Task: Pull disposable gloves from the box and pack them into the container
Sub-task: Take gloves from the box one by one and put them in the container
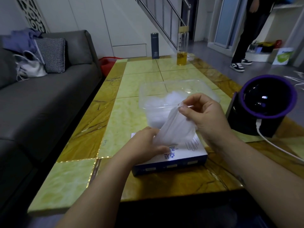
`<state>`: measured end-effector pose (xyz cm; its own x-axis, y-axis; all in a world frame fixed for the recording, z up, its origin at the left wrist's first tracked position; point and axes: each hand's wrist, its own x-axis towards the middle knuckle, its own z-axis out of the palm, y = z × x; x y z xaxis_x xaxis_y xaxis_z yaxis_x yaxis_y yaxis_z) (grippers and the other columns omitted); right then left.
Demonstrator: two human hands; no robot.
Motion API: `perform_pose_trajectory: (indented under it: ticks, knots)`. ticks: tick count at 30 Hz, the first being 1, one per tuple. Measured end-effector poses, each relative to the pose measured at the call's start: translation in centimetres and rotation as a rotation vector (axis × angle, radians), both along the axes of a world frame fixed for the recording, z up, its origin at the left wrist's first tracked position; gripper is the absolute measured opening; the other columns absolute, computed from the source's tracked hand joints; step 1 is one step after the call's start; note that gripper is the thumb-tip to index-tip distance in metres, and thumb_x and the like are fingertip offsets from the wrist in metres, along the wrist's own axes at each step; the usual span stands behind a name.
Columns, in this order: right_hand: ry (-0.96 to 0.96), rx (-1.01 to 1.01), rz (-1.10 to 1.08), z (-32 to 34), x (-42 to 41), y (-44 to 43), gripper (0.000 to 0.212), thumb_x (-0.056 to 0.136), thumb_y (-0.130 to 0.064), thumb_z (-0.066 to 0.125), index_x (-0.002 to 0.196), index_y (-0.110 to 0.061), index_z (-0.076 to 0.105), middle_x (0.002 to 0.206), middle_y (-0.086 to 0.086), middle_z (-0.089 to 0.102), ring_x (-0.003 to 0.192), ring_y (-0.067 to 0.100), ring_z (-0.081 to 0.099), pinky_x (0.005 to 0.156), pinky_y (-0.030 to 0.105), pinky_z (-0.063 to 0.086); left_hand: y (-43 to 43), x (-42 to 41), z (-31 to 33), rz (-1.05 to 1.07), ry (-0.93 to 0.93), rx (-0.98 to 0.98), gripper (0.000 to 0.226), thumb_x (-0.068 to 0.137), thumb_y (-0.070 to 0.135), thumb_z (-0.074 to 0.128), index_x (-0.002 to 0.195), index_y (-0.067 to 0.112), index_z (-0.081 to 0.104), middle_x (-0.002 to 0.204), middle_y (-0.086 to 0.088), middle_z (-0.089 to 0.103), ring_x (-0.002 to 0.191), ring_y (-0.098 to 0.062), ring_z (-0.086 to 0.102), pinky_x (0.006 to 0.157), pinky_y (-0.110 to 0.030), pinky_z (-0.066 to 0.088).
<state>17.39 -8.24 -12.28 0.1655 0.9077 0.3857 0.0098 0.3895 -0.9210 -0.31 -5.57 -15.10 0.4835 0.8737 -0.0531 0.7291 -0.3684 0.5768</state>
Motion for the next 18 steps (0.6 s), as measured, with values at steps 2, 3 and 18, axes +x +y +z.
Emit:
perform_pose_trajectory:
  ticks: [2, 3, 18]
  knots:
    - [-0.041, -0.025, 0.022, 0.1, 0.1, -0.1, 0.02, 0.08, -0.009, 0.072, 0.089, -0.025, 0.065, 0.083, -0.009, 0.068, 0.077, 0.008, 0.059, 0.072, 0.02, 0.052, -0.3, -0.1, 0.7, -0.016, -0.123, -0.101, 0.034, 0.082, 0.041, 0.07, 0.113, 0.03, 0.061, 0.104, 0.017, 0.061, 0.09, 0.006, 0.055, 0.073, -0.016, 0.044]
    - [-0.065, -0.068, 0.041, 0.0, 0.4, 0.0, 0.024, 0.077, -0.017, 0.076, 0.095, -0.028, 0.064, 0.091, -0.008, 0.069, 0.084, 0.009, 0.062, 0.078, 0.024, 0.053, -0.4, -0.3, 1.0, 0.006, -0.201, -0.146, 0.029, 0.084, 0.037, 0.068, 0.109, 0.025, 0.063, 0.104, 0.016, 0.063, 0.092, 0.005, 0.056, 0.074, -0.018, 0.046]
    - [-0.243, -0.643, 0.21, -1.1, 2.1, -0.3, 0.01, 0.078, -0.009, 0.073, 0.085, -0.006, 0.067, 0.089, 0.012, 0.069, 0.092, 0.027, 0.064, 0.09, 0.043, 0.05, -1.5, 0.9, 3.2, 0.235, -1.008, -0.145, 0.013, 0.091, 0.007, 0.058, 0.084, 0.016, 0.064, 0.079, 0.008, 0.073, 0.077, -0.002, 0.069, 0.064, -0.015, 0.054]
